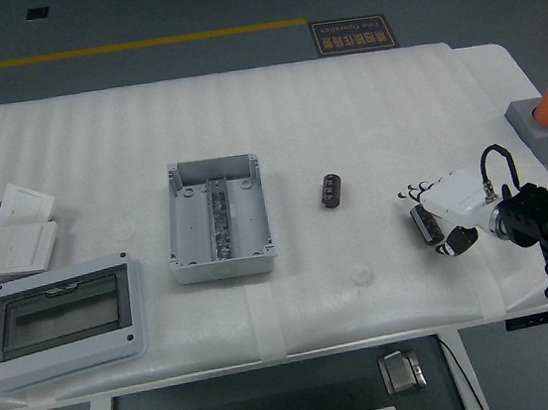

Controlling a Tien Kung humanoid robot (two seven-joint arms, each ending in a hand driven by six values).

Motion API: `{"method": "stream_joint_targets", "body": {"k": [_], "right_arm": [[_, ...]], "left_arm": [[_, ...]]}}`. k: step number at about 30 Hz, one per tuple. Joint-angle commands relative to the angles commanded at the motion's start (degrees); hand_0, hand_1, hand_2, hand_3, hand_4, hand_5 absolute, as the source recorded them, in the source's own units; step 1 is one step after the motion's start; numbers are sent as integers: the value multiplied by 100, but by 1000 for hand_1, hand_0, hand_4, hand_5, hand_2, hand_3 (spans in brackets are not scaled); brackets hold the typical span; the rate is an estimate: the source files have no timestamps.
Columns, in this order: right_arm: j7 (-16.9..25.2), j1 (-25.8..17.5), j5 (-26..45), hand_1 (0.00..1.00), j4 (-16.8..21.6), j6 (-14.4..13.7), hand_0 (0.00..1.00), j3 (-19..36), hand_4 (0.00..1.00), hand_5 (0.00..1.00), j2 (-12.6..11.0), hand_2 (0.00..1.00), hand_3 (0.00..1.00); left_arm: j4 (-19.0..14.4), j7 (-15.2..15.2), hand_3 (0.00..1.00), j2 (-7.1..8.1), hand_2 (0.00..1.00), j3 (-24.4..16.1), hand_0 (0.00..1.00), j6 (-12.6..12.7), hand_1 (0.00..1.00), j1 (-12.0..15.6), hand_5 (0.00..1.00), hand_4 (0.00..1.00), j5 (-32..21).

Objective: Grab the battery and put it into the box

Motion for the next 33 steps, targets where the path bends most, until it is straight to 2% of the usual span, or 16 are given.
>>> {"method": "stream_joint_targets", "body": {"k": [6,7,12,13,25,30,31,33], "right_arm": [[24,0,25,653,-32,-25,586,-17,741,323,7,850,998],[29,-2,27,627,-41,-31,575,-20,625,308,9,755,836],[41,-8,34,627,-90,-36,575,-49,625,308,15,755,836],[46,-11,36,617,-100,-40,566,-53,571,300,16,722,746],[132,-37,11,610,-72,-257,562,26,543,282,-1,691,707],[64,-95,37,610,171,-274,562,440,543,282,-41,691,707],[48,-108,94,597,233,-277,547,542,541,286,-36,663,674],[23,-138,236,597,363,-298,547,756,541,286,0,663,674]], "left_arm": [[-1,-5,653,-3,632,-17,692,6,715,5,551,619,6],[-1,-5,650,-4,632,-19,691,8,714,5,562,603,7],[-4,-8,650,-4,632,-35,691,11,714,1,562,603,22],[-4,-10,652,-4,633,-38,690,13,714,0,578,595,27],[-10,-44,654,-9,631,-61,690,28,713,8,588,590,44],[-5,-66,654,-18,631,-41,690,40,713,21,588,590,20],[-4,-66,654,-21,631,-34,690,41,712,26,590,588,13],[-2,-65,654,-29,631,-21,690,41,712,42,590,588,5]]}}
